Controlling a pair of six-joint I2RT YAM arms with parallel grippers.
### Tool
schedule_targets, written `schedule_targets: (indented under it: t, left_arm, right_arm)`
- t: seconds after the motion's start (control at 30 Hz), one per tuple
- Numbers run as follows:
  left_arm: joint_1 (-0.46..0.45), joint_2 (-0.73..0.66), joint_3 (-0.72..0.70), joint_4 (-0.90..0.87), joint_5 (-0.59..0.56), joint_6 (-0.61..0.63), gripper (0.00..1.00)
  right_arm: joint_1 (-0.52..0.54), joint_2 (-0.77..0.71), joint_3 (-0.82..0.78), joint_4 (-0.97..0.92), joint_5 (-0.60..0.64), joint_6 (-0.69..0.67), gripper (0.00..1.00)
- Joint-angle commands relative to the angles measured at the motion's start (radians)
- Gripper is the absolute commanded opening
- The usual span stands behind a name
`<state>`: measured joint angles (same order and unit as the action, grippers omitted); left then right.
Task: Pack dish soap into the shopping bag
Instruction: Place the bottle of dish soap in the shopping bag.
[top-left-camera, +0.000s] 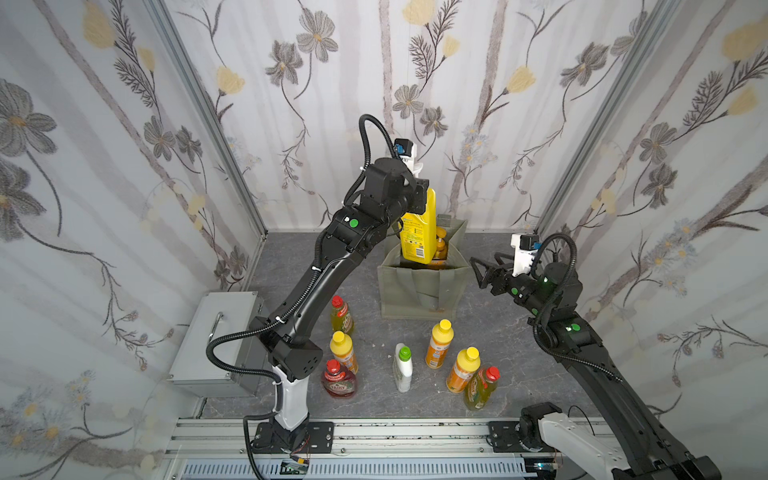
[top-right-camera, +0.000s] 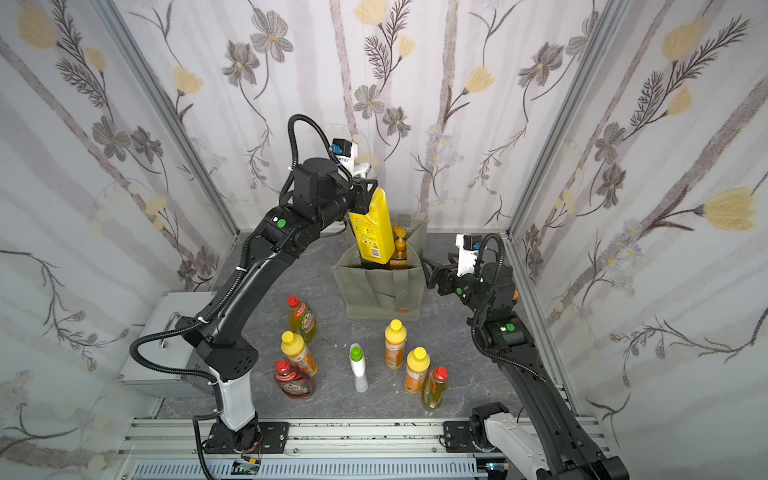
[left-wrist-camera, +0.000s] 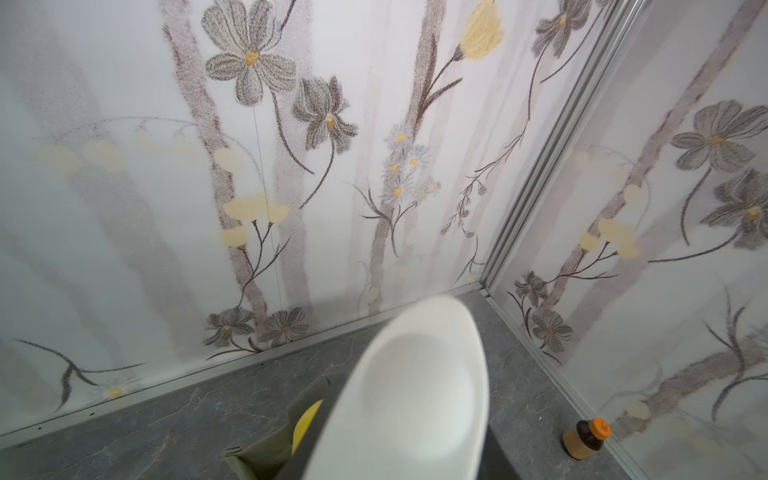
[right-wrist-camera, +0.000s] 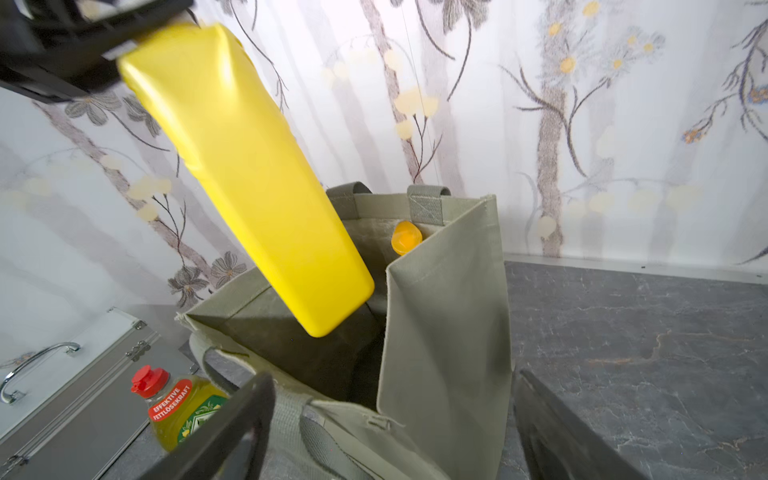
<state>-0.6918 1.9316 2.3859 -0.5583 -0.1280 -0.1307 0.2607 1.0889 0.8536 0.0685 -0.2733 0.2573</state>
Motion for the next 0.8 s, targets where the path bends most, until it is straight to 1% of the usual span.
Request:
schedule_targets:
  t: [0.0,0.07,0.17,0.33,0.5,0.6,0.77]
  left_arm:
    - [0.000,0.013,0.025,0.219,-0.041,0.031,0.00]
    - [-0.001,0.019,0.004,0.242,-0.055,0.047,0.00]
    - [-0.013,0.010,-0.074,0.313,-0.096,0.090,0.00]
    - [-0.039,-0.030,-0.282,0.495,-0.190,0.170,0.00]
    - [-0.045,-0.069,-0.487,0.688,-0.267,0.187,0.00]
    - [-0.044,-0.071,-0.553,0.747,-0.276,0.179,0.00]
    - [-0.041,-0.055,-0.589,0.787,-0.287,0.151,0.00]
  right_arm:
    - [0.001,0.006,-0.002,0.030,0.020,-0.003,0.87]
    - [0.001,0.020,0.003,0.028,0.013,-0.002,0.86]
    - [0.000,0.028,0.006,0.024,0.009,-0.002,0.86]
    - [0.001,0.029,0.004,0.027,0.011,-0.003,0.85]
    - [0.002,0.032,0.004,0.028,0.011,-0.003,0.85]
    - [0.000,0.033,0.005,0.029,0.011,-0.003,0.85]
    - [0.001,0.036,0.005,0.029,0.008,-0.003,0.85]
